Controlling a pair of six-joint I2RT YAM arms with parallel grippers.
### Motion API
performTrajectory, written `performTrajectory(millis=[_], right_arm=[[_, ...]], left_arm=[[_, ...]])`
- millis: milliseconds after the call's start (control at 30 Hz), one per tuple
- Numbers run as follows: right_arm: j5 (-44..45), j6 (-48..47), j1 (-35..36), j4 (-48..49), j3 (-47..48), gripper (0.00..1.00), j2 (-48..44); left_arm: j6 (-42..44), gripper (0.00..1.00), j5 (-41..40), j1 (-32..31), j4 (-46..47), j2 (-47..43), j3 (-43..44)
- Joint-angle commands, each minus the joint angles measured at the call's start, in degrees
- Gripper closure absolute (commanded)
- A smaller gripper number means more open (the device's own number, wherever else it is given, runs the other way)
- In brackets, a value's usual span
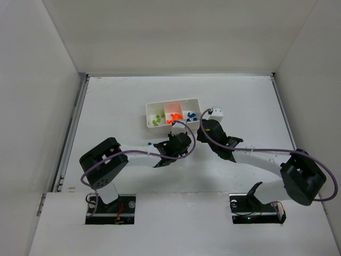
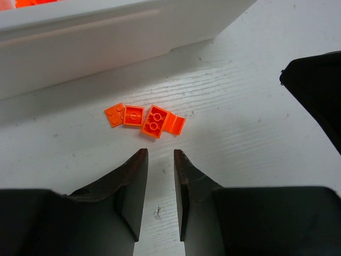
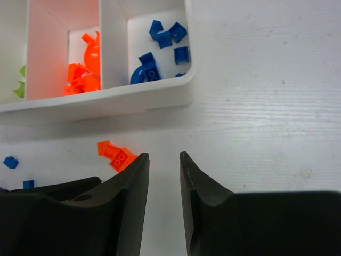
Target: Sort the legos into containers by color
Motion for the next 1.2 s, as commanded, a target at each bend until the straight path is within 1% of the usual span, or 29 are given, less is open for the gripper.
performTrajectory(millis=[0, 100, 300, 600, 867, 967, 1067, 1167], right_arm=[[-0.5, 1.5, -0.9, 4.4, -1.2, 0.64, -1.6], [-1.5, 1.1, -1.3, 5.7, -1.9, 0.62, -1.3], [-2.7, 0.9, -2.5, 6.6, -3.0, 0.62, -2.4], [-3.0, 1.4, -3.1, 7.2, -4.6, 0.57, -3.8], [-3.2, 1.5, -2.9, 7.1, -5.2, 0.57, -4.0], [-3.2, 2.1, -2.8, 7.2, -5.9, 0.57, -4.4], [-3.1, 2.0, -2.8, 6.8, -6.0, 0.57, -4.2], [-2.7, 2.2, -2.8, 6.6, -7.1, 0.57, -5.3]], left_arm=[[0.8, 0.77, -1.7, -1.0, -3.2, 0.0, 3.2], [0.5, 0.77, -1.6, -1.0, -4.9, 1.9, 4.4], [1.2, 0.70, 0.4, 0.4, -6.5, 3.9, 6.2], [1.3, 0.67, 0.4, 1.3, -7.2, 6.7, 8.0], [3.2, 0.67, -0.1, 2.6, -5.5, 8.8, 9.6], [3.8, 0.69, 0.0, 2.8, -5.3, 9.2, 9.9], [4.6, 0.79, -0.1, 2.6, -5.0, 9.2, 10.0], [4.8, 0.85, 0.2, 2.0, -5.0, 6.9, 9.3]])
